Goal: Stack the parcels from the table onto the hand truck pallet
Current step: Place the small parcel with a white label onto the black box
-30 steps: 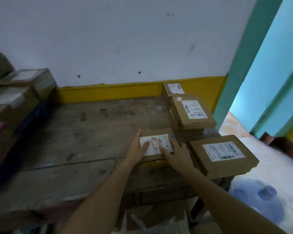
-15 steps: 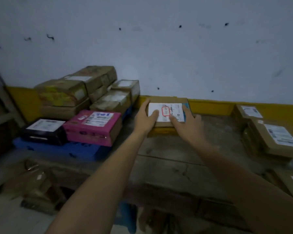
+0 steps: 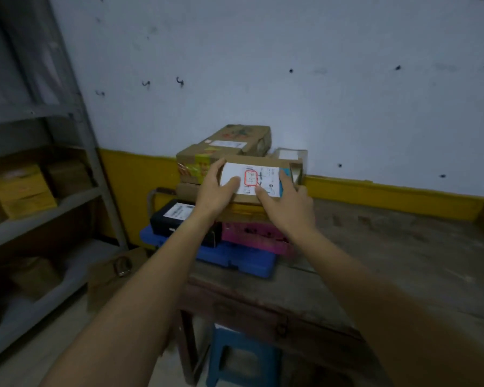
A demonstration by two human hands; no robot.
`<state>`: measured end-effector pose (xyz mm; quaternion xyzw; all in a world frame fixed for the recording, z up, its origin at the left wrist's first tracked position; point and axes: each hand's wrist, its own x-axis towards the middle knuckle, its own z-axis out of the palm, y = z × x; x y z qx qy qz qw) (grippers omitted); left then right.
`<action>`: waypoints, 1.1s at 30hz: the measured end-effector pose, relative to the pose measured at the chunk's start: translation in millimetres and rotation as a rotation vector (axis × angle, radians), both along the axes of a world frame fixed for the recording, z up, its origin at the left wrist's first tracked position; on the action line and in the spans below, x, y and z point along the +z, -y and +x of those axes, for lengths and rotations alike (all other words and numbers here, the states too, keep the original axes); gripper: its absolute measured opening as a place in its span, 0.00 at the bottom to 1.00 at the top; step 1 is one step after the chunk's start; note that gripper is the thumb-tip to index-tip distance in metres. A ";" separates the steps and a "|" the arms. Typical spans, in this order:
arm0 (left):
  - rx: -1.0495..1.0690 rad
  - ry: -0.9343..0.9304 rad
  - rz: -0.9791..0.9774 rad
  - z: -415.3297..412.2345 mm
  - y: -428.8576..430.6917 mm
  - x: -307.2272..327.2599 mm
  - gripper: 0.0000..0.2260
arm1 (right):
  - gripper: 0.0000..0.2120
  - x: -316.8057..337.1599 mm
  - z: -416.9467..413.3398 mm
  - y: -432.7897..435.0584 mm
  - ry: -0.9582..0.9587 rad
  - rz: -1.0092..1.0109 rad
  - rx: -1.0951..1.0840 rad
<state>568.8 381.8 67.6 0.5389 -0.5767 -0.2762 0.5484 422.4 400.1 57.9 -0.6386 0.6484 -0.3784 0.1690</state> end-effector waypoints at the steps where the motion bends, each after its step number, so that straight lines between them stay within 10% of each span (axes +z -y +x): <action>1: 0.016 -0.006 0.006 13.7 3.1 0.3 0.25 | 0.34 0.5 13.1 4.6 -0.007 0.008 0.015; 33: -0.156 0.107 0.202 200.9 127.5 -69.7 0.22 | 0.34 -62.5 206.2 90.5 -0.012 0.272 -0.118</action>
